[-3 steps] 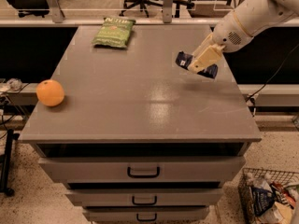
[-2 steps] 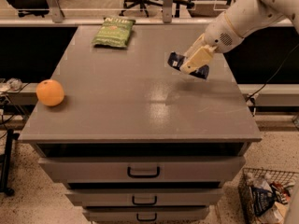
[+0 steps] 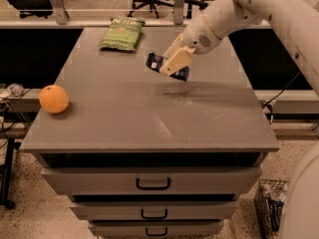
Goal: Move rxbar blueberry near orange
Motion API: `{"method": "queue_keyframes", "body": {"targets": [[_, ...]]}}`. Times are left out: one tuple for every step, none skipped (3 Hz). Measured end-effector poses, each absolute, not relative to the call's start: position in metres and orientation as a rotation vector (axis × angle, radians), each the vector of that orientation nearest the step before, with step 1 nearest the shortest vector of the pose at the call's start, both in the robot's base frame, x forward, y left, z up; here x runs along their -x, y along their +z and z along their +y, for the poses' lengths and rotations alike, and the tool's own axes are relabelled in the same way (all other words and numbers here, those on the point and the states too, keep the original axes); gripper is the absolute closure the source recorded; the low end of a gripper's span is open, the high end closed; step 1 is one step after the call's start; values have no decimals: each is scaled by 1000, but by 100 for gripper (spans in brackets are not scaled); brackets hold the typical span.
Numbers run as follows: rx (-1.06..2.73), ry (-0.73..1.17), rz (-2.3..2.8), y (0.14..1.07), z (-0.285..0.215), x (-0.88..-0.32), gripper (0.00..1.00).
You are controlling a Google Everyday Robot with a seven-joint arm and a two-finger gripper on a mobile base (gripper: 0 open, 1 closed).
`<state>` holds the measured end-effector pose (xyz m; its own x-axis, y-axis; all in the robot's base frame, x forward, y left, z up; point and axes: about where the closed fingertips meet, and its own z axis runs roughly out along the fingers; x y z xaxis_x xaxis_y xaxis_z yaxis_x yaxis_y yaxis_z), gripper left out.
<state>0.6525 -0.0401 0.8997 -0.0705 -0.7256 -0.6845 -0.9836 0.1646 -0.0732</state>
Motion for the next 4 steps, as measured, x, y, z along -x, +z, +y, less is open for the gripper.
{"method": "queue_keyframes", "body": {"targets": [[1661,580,1791,900,-4,-655,100],[1699,604,1747,897,22,-654,100],[1769,663,1696,885,57,-641,100],[1826,707,1656,871,90,-630,100]]}}
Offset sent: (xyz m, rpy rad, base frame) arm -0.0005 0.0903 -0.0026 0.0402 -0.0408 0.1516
